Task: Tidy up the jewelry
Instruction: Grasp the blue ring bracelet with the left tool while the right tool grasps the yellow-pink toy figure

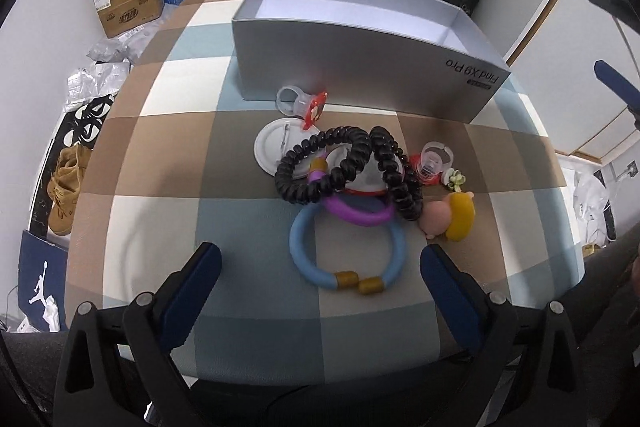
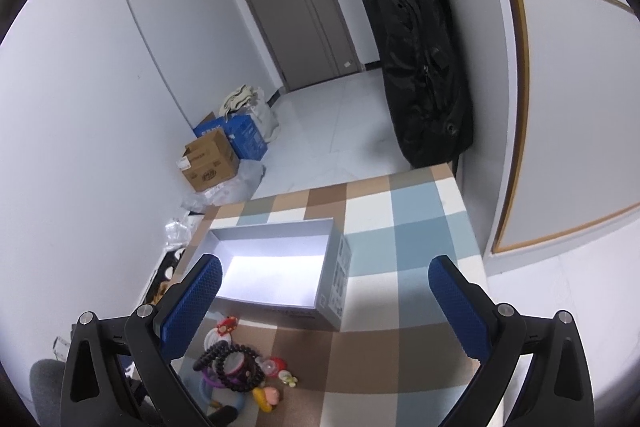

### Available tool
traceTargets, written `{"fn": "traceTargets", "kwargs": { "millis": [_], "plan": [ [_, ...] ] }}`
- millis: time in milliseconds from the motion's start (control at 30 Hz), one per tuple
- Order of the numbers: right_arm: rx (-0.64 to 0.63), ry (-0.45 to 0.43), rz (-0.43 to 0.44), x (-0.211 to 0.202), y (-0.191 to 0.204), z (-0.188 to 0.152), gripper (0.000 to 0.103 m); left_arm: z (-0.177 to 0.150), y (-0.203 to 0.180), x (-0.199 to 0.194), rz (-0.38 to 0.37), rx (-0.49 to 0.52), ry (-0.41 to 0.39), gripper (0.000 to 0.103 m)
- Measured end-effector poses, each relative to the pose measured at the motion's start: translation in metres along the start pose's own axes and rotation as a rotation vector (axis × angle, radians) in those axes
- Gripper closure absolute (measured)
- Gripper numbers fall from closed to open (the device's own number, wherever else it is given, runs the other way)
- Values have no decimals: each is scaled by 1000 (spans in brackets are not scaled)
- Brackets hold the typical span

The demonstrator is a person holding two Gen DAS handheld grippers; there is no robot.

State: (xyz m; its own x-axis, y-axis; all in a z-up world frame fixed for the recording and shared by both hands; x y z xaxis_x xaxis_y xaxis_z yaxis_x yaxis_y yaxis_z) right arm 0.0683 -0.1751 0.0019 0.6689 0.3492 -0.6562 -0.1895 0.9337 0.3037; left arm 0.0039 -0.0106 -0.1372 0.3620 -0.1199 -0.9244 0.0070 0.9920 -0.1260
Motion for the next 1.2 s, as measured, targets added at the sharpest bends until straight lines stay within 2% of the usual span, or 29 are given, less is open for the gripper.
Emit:
{"fn": "traceTargets", "kwargs": {
  "millis": [167,267,333,367,400,500,633,867,1133,1200],
  "plan": [
    [3,14,-3,2,-3,-1,0,-3,-8,1,41,59,-11,10],
    [10,25,-4,3,-5,-1,0,-4,-11,-2,68,91,-21,22],
    [7,30,-11,4,-6,-2,0,-6,-14,-4,57,103,-23,39],
    [3,30,-18,4,-7,-3,0,-7,-16,-5,50,115,-25,44],
    [-1,31,-28,4,-7,-3,0,-9,-18,-7,45,127,-22,45],
    [-4,34,-40,4,-8,-5,0,-11,-21,-6,20,122,-14,46],
    [-10,46,-42,6,-7,-7,0,-11,-16,-11,-103,57,18,46],
    [-37,98,-38,14,-4,-19,0,-6,-6,-24,-263,-26,55,46],
    [-23,207,-32,25,-9,-47,0,-5,-15,-39,-366,-29,70,46],
    [-24,242,-16,28,-7,-57,4,-1,-17,-41,-384,-31,64,46]
  ]
}}
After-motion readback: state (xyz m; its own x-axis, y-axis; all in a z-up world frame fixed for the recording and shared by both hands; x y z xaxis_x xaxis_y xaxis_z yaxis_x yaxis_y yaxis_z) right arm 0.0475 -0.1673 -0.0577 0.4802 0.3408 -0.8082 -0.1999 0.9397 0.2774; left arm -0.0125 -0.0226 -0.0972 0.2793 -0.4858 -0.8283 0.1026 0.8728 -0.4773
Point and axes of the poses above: each gripper's, at about its wrist camera, not at the fingertips, and x roughly the way its jaws point, y to its left, z to its top, the point moved 6 cm from there along x, roughly the way its jaws point, and after that the axes turned 2 degrees about y, right-handed, at the moved point
